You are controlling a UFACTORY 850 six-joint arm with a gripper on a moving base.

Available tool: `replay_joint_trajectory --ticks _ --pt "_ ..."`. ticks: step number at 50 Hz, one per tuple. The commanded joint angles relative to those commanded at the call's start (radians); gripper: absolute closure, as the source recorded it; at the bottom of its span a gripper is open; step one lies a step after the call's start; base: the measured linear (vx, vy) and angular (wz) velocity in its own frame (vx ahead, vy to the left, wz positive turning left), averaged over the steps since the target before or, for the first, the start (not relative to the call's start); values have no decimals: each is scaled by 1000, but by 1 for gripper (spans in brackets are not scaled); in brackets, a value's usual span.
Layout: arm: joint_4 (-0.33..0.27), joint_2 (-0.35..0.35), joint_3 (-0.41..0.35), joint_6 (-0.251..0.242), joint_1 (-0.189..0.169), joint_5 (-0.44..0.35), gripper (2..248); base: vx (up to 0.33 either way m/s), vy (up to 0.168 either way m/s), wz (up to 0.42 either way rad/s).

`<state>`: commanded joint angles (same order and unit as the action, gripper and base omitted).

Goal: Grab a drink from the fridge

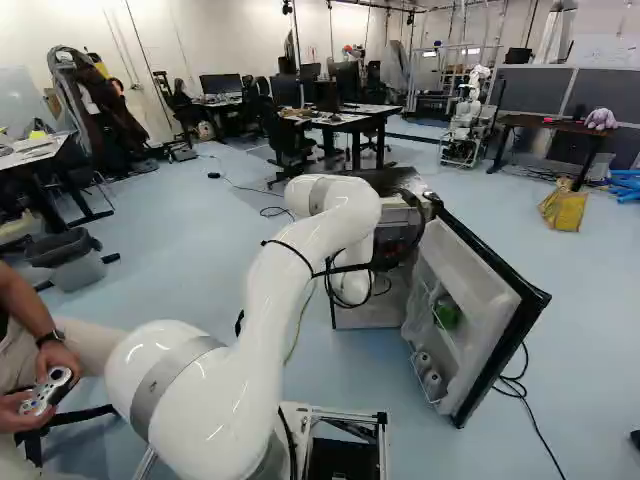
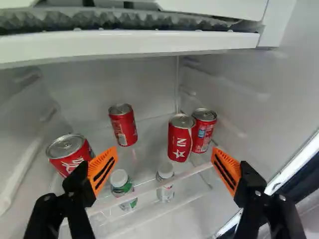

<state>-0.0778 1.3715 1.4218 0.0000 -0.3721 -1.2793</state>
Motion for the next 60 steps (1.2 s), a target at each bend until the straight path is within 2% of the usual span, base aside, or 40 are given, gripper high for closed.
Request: replay_joint_trajectory --ticks 17,33,34,38,39,48,49,54,55,60 --pt "24 21 37 0 2 19 3 0 0 0" --pt "31 23 43 0 2 25 7 0 0 0" --pt "31 23 43 0 2 25 20 0 0 0" --pt "31 23 43 0 2 25 20 0 0 0" --pt "31 23 43 0 2 25 33 0 0 0" --pt "31 23 43 0 2 25 44 0 0 0" --pt "31 23 43 0 2 25 56 0 0 0" --pt "31 23 43 0 2 25 56 0 0 0" --pt "31 23 43 0 2 25 69 0 0 0" --pt "31 23 43 0 2 25 68 0 0 0"
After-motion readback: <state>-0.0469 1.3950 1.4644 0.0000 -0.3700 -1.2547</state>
